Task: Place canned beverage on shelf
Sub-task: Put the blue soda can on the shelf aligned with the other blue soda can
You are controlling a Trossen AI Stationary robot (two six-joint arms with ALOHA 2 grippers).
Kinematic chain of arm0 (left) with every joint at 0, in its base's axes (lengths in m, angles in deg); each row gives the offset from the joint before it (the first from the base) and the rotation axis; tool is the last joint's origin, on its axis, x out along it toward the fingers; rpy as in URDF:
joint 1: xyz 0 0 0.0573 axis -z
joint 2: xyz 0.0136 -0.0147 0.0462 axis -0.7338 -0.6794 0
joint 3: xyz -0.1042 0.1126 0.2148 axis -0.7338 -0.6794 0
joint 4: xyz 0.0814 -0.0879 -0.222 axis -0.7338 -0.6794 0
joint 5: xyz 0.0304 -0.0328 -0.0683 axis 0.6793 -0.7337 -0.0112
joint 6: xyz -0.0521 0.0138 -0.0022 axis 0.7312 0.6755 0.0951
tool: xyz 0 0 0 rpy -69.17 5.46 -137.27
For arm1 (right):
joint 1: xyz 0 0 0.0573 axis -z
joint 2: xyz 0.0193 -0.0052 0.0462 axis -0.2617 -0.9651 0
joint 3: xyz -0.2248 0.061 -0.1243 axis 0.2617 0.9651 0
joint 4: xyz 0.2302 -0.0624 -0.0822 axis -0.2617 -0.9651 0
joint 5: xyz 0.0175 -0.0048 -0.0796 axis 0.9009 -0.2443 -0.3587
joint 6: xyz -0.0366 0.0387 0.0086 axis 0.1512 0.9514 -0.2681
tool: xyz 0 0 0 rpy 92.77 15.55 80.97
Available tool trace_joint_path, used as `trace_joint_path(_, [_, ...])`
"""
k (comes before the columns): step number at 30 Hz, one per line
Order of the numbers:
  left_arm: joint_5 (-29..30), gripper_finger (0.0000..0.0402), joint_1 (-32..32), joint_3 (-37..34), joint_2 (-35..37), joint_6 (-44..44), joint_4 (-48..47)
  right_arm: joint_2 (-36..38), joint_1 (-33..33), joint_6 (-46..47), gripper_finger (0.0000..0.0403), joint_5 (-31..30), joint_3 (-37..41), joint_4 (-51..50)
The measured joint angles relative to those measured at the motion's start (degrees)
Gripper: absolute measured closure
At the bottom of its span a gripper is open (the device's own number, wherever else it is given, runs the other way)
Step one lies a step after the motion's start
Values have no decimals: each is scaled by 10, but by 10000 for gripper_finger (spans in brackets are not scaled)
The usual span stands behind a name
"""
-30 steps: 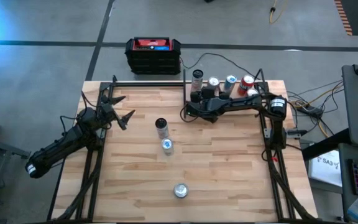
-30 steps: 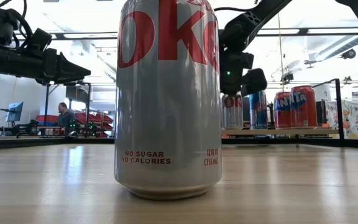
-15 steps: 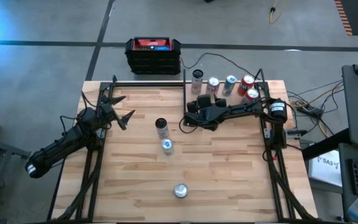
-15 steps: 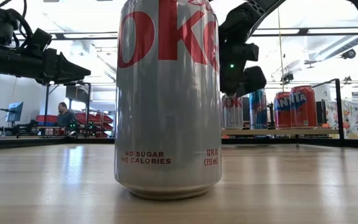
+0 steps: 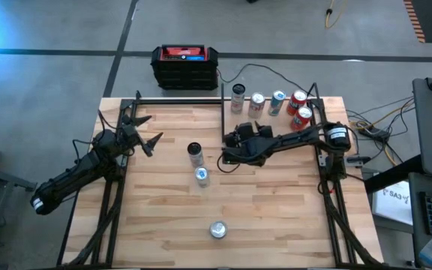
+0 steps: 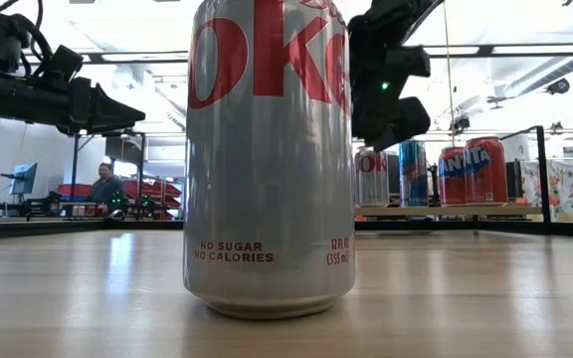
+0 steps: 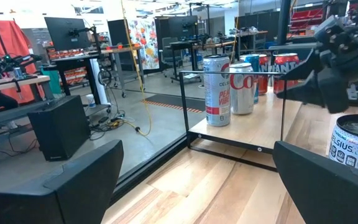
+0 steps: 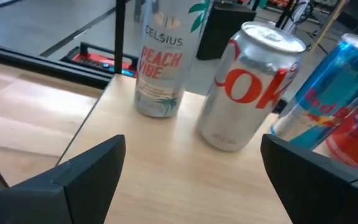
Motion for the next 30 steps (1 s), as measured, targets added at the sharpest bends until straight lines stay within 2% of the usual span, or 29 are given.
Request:
trace_joint_path(4, [0,3,0,0,0,0,0,28,-1,1,42,38,0,-42])
trace_joint_path(11, [0,3,0,0,0,0,0,109,8,36,46,224,0,-141])
trace_joint_path(16, [0,3,0,0,0,0,0,183,10,38,56,312,0,-190])
trace_joint_path(24, [0,3,0,0,0,0,0,266,16,85,61,386,0,-205])
trace_joint_path(30, [0,3,0,0,0,0,0,285,18,183,61,394,0,-175])
